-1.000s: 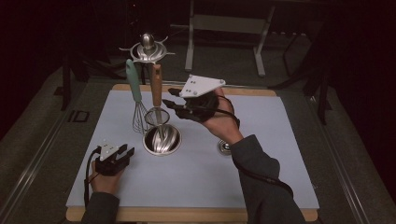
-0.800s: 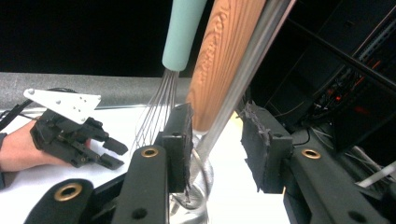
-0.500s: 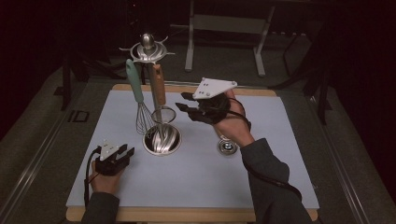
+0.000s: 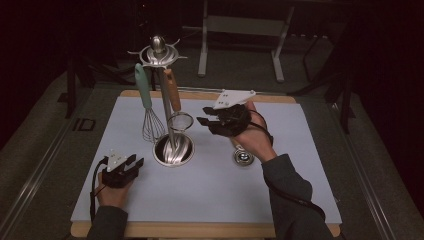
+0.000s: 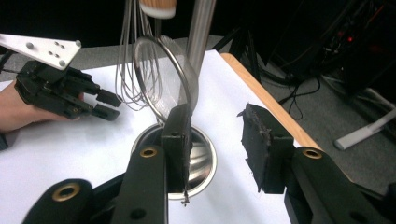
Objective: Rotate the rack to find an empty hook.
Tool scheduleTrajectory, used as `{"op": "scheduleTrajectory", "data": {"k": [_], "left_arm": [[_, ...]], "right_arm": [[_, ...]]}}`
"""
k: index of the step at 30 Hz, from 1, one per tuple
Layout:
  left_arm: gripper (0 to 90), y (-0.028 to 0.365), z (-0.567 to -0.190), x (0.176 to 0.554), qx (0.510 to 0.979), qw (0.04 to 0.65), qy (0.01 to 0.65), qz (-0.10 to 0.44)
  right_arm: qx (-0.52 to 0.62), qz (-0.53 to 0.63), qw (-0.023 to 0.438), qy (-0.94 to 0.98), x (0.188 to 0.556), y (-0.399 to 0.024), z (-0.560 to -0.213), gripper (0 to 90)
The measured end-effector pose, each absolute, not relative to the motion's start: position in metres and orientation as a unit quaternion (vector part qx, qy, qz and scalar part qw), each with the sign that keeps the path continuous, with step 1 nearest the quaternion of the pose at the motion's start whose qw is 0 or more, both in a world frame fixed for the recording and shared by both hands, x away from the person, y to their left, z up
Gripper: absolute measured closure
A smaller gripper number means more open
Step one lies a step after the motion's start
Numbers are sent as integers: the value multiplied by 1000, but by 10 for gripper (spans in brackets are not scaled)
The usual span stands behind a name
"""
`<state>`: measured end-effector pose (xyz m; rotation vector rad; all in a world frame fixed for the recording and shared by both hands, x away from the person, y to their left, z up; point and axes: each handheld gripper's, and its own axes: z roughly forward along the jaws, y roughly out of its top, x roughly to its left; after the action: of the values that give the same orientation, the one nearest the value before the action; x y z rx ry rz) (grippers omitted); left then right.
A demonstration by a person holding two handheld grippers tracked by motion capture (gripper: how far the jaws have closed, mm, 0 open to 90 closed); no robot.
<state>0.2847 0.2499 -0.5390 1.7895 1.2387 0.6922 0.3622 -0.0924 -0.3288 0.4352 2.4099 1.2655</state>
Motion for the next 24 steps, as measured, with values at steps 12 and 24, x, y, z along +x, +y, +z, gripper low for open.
{"op": "scheduleTrajectory", "data": {"k": [12, 24], "left_arm": [[709, 250, -535, 277, 694, 431, 492, 302], [900, 232, -479, 256, 658, 530, 418, 334]], "right_arm": [[183, 442, 186, 858, 366, -114, -348, 601], [236, 406, 175, 865, 368, -140, -380, 592]]}}
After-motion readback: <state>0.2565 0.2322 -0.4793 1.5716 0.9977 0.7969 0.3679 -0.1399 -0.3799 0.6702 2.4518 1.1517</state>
